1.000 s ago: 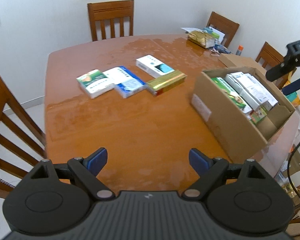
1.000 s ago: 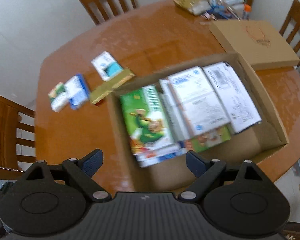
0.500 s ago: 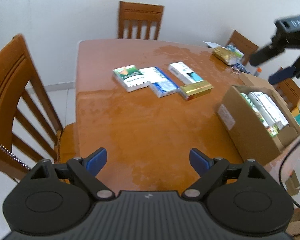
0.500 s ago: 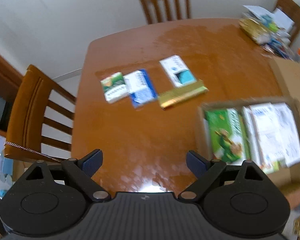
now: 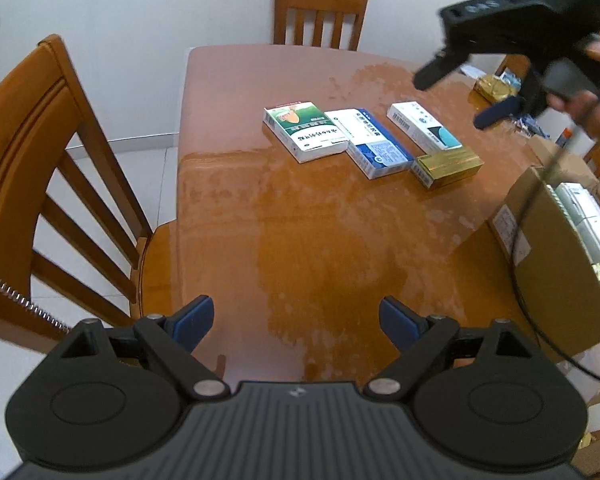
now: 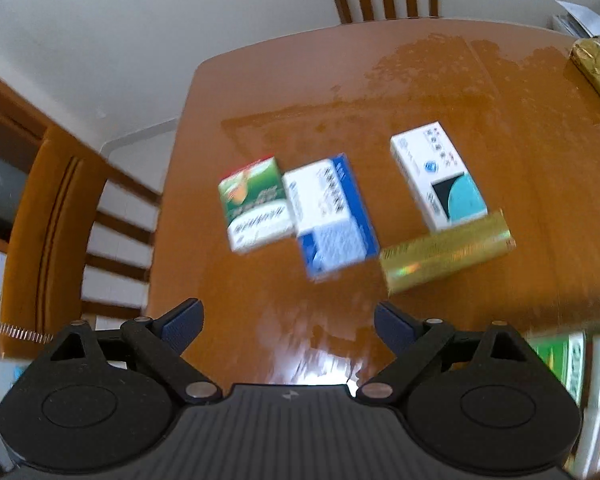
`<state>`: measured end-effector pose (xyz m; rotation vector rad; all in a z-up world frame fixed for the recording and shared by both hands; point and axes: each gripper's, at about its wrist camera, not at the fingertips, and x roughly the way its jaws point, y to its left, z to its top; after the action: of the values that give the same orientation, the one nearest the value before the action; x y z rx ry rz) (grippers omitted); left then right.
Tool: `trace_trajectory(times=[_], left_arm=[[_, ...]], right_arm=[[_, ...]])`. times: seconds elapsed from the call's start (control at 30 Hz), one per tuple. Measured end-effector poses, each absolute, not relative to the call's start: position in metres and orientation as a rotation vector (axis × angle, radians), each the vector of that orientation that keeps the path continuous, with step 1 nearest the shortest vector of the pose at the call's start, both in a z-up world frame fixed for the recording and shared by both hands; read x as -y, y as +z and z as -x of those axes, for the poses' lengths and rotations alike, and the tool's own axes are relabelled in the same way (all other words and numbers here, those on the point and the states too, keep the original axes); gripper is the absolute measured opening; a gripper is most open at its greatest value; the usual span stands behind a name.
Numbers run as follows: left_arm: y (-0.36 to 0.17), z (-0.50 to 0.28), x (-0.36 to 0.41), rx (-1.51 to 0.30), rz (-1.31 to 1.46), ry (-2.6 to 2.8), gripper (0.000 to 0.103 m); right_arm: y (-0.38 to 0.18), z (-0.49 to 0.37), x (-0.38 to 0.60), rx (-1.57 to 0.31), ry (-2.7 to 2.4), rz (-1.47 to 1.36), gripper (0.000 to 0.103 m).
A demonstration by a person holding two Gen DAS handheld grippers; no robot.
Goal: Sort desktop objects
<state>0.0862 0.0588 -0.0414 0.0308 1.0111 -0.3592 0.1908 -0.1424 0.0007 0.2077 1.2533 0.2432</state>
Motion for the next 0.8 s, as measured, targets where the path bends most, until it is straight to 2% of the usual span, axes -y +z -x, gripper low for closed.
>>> trace_trajectory(times=[0.37, 0.63, 0.8], left_arm=[[-0.061, -0.110, -0.043, -1.075, -0.069, -0.420, 0.090], [-0.065, -0.121, -0.035, -1.112, -0.144, -0.449, 0.090], [-0.065, -0.125, -0.022, -1.111, -0.180, -0.468, 0.090]], right_arm=[[-0.073, -0.261, 0.108, -1.255, 0.147, 0.045, 0.095], [-0.085, -0.230, 0.087, -1.106, -0.050, 0.031, 0.097], [-0.094, -0.221, 0.075, -1.122, 0.018, 0.098, 0.097]])
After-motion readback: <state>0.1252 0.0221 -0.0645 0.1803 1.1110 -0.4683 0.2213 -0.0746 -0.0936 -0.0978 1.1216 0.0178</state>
